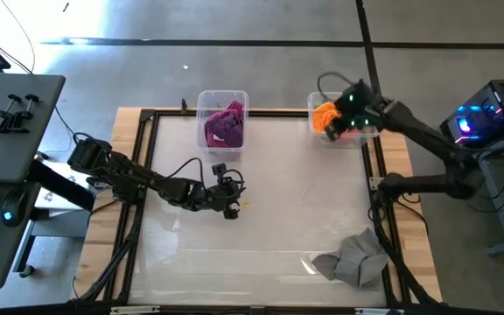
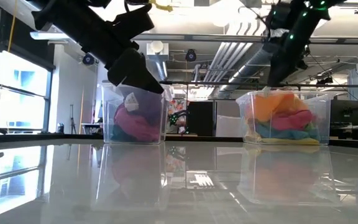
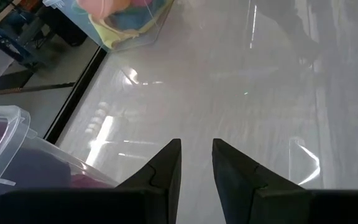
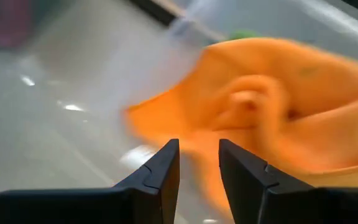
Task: Sort towels by color in basket
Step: Put the gray towel into the left transparent bin
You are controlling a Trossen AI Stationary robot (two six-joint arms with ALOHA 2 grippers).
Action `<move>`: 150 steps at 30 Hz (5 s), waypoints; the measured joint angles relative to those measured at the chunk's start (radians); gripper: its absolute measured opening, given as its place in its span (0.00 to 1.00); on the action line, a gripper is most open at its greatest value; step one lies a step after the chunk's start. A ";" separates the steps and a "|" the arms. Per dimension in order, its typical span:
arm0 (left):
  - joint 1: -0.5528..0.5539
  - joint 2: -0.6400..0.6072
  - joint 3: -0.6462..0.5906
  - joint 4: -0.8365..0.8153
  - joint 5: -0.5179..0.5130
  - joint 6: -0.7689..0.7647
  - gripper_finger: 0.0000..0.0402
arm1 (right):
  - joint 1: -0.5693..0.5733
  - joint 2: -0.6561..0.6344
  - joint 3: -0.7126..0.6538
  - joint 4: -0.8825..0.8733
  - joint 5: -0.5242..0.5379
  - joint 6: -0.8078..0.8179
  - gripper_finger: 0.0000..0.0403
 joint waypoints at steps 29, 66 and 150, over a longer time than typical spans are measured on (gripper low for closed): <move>0.026 0.000 0.000 -0.096 -0.016 0.037 0.19 | 1.351 -0.197 -0.303 0.010 -0.070 1.184 0.26; 0.027 0.000 -0.086 0.255 0.131 0.104 0.19 | 1.501 0.445 -0.292 0.339 -0.005 0.944 0.04; 0.130 -0.362 0.002 0.205 -0.347 0.240 0.10 | 0.987 0.142 -0.530 1.121 0.354 0.213 0.34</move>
